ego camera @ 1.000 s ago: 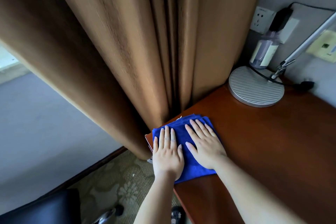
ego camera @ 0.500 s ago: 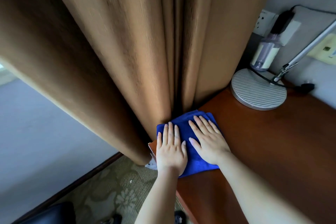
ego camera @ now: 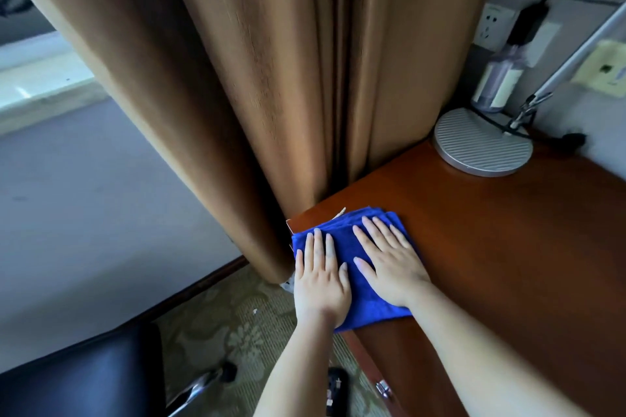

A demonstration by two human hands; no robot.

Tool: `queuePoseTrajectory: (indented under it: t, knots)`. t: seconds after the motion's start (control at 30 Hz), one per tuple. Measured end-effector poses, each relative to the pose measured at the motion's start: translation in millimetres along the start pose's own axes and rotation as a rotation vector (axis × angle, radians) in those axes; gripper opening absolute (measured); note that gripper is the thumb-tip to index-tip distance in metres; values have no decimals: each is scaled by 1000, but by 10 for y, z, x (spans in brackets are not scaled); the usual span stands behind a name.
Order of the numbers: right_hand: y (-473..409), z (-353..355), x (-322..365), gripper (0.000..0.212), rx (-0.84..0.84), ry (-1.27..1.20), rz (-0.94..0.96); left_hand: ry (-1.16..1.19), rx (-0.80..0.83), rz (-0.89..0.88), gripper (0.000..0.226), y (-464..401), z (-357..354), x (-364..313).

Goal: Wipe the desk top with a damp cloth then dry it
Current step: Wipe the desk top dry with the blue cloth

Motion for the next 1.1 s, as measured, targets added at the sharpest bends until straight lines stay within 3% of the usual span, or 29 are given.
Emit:
queuePoseTrajectory:
  t: [0.2,0.6,1.1]
  knots:
    - [-326,12,-14,66,-28,-30,36,-27,-48,-3,60,-315,-6,100]
    - [-775,91,-96,60,-67,-8,-66,-125,-21,-118,58,-903,84,203]
    - [341,-69,-297,62,27,-70,-173,-135,137,-222,57,-82,-15,-341]
Point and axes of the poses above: each hand's wrist, its own y-axis away from the middle knuckle, its own z-axis out of the back of the hand, x = y × z, the point moved 8 cm from there along -y, towards the middle knuckle, and after that the axes turned 5 degrees about x, right-handed, at the moved point
